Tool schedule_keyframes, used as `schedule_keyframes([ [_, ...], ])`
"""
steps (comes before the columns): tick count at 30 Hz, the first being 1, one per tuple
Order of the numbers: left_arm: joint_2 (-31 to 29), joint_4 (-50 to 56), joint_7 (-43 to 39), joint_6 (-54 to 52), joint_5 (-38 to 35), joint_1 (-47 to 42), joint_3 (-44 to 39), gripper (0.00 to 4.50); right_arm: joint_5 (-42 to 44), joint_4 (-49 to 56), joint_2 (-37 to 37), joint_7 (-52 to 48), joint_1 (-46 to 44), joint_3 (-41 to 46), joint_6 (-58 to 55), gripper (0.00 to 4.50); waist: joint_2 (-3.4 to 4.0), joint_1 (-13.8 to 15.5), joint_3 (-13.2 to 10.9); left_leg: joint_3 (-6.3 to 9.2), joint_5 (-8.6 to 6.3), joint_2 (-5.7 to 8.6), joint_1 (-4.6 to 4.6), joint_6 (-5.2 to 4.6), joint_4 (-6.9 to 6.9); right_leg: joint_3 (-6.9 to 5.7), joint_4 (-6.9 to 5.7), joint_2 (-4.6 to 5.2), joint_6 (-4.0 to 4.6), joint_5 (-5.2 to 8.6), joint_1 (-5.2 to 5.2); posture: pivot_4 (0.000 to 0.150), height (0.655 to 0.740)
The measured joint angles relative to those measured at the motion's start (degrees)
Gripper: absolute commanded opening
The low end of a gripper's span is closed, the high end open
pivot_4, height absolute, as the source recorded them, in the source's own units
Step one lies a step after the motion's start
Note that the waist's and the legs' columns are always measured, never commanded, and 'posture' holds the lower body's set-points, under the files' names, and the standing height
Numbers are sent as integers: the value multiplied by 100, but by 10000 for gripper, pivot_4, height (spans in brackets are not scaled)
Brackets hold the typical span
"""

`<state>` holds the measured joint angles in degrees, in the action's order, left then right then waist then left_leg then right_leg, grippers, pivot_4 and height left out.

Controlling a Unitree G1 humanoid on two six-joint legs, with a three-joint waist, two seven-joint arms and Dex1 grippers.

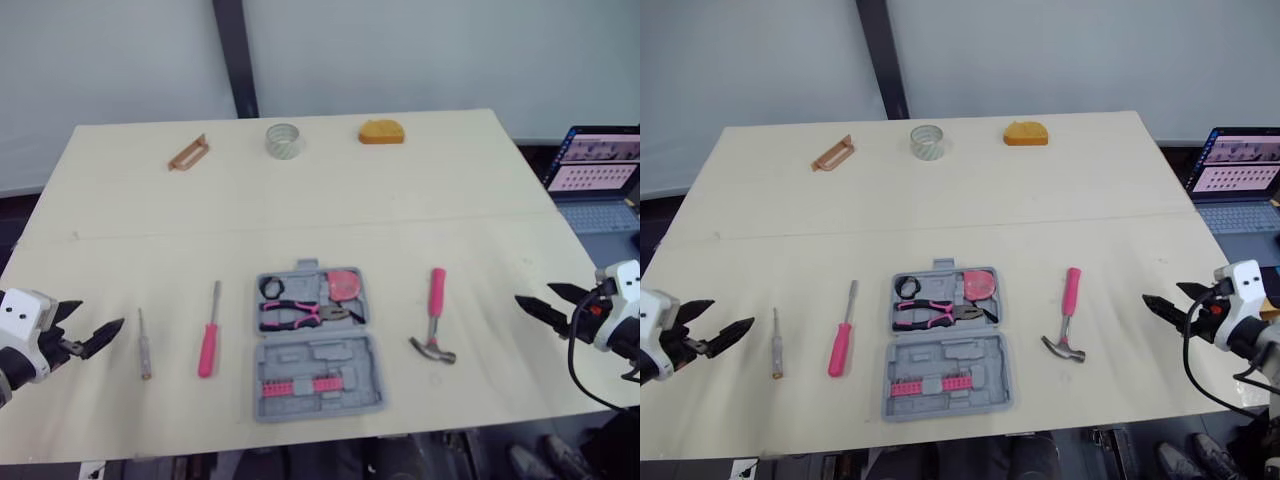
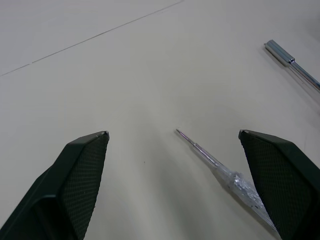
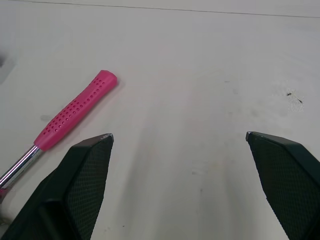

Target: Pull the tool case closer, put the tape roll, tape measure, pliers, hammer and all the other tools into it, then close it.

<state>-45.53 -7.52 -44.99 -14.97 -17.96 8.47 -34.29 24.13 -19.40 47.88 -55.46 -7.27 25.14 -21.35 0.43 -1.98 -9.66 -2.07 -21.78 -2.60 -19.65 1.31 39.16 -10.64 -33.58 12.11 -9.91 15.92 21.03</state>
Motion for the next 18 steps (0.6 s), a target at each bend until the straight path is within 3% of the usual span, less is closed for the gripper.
schedule_keyframes([
  [11, 0, -1, 20, 3, 0, -48, 88, 44649, -3, 129, -1, 0, 48, -8, -76, 44915, 0, 45, -1, -67, 0, -10, -4, 1, -15, 60, 16, -17, 0, 0, 34, 1500, 7400],
  [16, 0, -1, 23, 4, 0, -95, 119, 44649, -8, 158, -5, 0, 108, -22, -113, 44915, 14, -86, -7, 195, 45, 95, -45, -21, -37, -183, 33, 99, -17, 10, -131, 1500, 7400],
  [18, 0, -9, 27, 3, 0, -90, 117, 44649, -7, 251, -8, 0, 94, -34, -116, 44915, 16, -49, -10, 184, 49, 94, -13, -17, -16, -143, 15, 88, -18, 9, -113, 1500, 7400],
])
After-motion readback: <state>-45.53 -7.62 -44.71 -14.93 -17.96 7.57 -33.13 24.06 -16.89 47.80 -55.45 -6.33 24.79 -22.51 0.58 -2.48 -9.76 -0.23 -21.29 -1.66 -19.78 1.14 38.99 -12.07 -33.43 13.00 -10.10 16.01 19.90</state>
